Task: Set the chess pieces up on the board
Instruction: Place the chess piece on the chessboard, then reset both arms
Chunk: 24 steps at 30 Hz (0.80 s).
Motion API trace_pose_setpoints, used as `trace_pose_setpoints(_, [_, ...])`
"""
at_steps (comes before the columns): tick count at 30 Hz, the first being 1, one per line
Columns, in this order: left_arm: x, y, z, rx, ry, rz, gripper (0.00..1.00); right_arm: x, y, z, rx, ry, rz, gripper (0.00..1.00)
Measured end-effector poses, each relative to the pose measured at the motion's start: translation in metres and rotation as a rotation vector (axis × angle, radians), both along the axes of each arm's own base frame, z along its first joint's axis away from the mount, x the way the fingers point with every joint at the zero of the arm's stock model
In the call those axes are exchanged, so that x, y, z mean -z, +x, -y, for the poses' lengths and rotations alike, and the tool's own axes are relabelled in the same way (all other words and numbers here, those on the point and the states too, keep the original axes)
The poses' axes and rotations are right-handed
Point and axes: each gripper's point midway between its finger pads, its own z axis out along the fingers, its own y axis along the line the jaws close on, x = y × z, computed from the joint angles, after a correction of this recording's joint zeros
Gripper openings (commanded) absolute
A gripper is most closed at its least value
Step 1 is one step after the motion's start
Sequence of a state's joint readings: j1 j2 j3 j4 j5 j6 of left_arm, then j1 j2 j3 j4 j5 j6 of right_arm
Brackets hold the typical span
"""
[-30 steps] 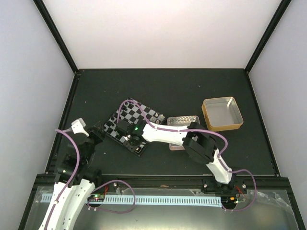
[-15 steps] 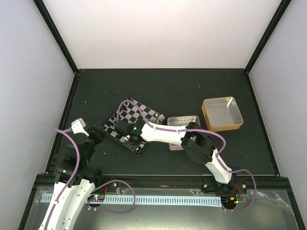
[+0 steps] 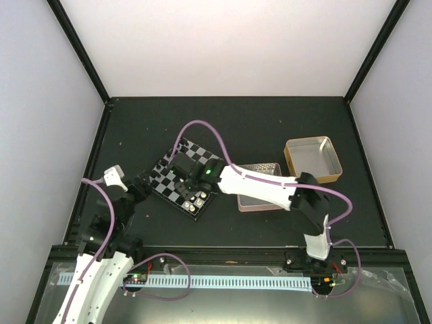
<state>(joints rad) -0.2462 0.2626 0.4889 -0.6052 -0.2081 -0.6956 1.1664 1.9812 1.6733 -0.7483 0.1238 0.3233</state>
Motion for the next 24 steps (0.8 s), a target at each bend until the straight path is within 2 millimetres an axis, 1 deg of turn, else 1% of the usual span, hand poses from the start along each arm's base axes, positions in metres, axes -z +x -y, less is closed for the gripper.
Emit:
trace_pose_setpoints(2, [0.002, 0.001, 0.004, 0.024, 0.012, -0.012, 0.86, -0.023, 0.014, 0.010, 0.071, 0.060, 0.028, 0.38])
trace_pose_setpoints(4, [0.003, 0.002, 0.008, 0.053, 0.022, -0.018, 0.98, -0.035, 0.030, 0.026, 0.149, 0.099, 0.046, 0.42])
trace_pose_setpoints(5, [0.004, 0.003, 0.010, 0.070, 0.029, -0.022, 0.99, -0.039, 0.039, 0.037, 0.196, 0.116, 0.055, 0.44])
trace_pose_setpoints(7, [0.005, 0.004, 0.016, 0.105, 0.031, -0.029, 0.99, -0.042, 0.055, 0.066, 0.295, 0.134, 0.069, 0.48])
trace_pose_setpoints(8, [0.006, 0.005, 0.020, 0.122, 0.031, -0.034, 0.99, -0.041, 0.063, 0.084, 0.350, 0.138, 0.079, 0.52])
trace_pose_setpoints(11, [0.010, 0.006, 0.027, 0.165, 0.028, -0.058, 0.99, -0.039, 0.074, 0.127, 0.474, 0.154, 0.092, 0.62])
trace_pose_setpoints(14, [0.008, 0.007, 0.041, 0.251, 0.030, -0.071, 0.99, -0.040, 0.073, 0.172, 0.569, 0.186, 0.104, 0.69])
trace_pose_setpoints(17, [-0.003, 0.005, 0.054, 0.328, 0.025, -0.052, 0.99, -0.050, 0.067, 0.213, 0.646, 0.228, 0.135, 0.76])
trace_pose_setpoints(21, [-0.019, -0.001, 0.062, 0.392, 0.029, -0.001, 0.99, -0.076, 0.054, 0.257, 0.720, 0.295, 0.219, 0.89])
trace_pose_setpoints(24, [-0.039, -0.009, 0.067, 0.435, 0.038, 0.053, 0.99, -0.098, 0.041, 0.286, 0.761, 0.346, 0.291, 0.97])
